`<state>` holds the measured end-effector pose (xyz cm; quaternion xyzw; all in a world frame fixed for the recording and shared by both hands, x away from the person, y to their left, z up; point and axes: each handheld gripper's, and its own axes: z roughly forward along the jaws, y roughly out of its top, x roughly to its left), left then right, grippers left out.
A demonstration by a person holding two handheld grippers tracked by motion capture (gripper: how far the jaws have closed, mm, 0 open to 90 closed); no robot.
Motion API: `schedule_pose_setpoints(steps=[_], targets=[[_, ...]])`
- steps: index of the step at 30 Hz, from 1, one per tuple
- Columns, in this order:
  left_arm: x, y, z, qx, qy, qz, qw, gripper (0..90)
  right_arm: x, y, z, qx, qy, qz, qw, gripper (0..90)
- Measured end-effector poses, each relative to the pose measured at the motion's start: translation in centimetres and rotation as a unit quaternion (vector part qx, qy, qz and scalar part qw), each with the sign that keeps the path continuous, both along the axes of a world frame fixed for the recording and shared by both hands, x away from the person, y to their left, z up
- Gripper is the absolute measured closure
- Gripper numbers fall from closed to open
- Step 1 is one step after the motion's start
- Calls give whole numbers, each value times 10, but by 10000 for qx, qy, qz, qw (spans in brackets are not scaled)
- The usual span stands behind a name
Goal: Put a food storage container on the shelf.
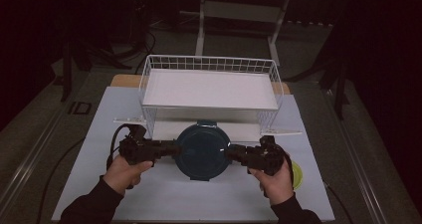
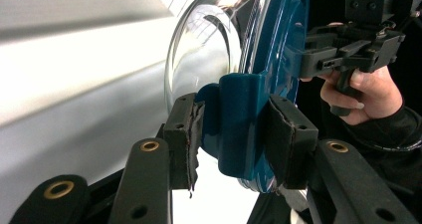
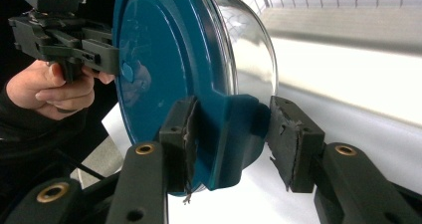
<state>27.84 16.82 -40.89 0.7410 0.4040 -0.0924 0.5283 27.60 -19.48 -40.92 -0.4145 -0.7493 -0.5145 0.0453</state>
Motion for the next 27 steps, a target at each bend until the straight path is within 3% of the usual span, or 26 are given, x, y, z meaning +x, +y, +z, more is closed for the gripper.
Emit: schedule_pose_setpoints(steps=[12, 27], targets=[[19, -4, 35, -234, -154, 71, 9996, 585, 21, -5, 47, 38, -301, -98, 9995, 552], [56, -4, 84, -281, -505, 258, 9980, 582, 64, -4, 97, 169, -522, -154, 9984, 552]])
